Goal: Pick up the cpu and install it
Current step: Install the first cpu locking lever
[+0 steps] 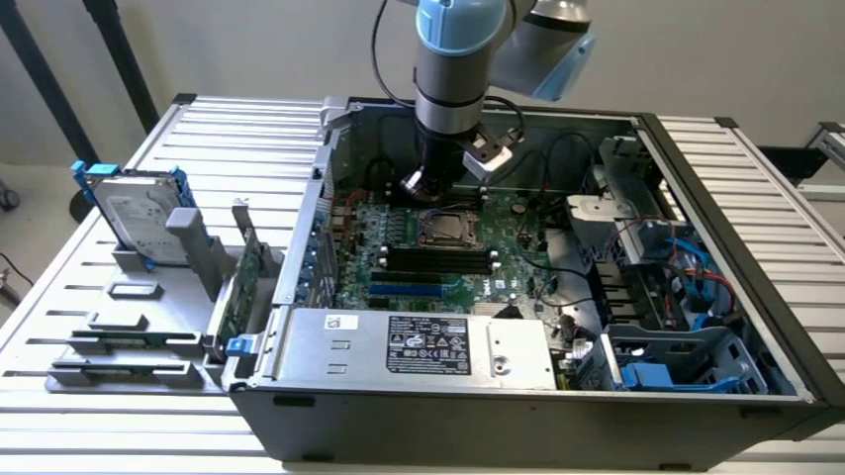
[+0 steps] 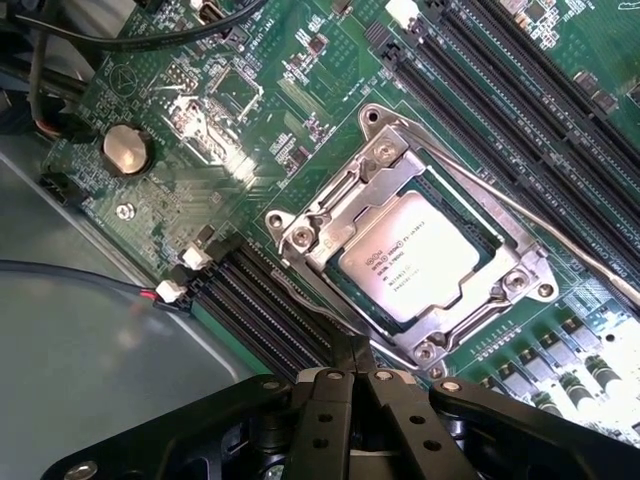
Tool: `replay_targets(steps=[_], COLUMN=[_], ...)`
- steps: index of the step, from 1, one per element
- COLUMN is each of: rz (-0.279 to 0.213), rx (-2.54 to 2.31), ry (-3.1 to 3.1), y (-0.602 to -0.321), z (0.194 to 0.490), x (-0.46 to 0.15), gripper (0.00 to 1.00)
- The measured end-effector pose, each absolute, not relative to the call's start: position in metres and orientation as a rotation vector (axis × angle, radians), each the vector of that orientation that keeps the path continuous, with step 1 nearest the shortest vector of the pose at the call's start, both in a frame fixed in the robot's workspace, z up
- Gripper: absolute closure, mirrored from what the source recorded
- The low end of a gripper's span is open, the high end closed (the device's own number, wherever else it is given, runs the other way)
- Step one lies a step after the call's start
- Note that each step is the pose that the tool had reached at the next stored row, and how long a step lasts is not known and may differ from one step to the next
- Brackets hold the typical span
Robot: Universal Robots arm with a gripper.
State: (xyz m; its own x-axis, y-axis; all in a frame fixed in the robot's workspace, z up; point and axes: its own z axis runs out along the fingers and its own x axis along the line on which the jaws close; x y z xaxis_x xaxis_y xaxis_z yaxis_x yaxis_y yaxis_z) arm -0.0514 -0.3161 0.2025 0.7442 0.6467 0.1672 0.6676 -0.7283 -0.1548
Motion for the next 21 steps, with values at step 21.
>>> replay_targets(steps=[21], rz=[-0.146], rx=[-2.738], ry=[-1.045], y=[-0.3154], z=[0.2012], x=[-0.0472], gripper=[0.89])
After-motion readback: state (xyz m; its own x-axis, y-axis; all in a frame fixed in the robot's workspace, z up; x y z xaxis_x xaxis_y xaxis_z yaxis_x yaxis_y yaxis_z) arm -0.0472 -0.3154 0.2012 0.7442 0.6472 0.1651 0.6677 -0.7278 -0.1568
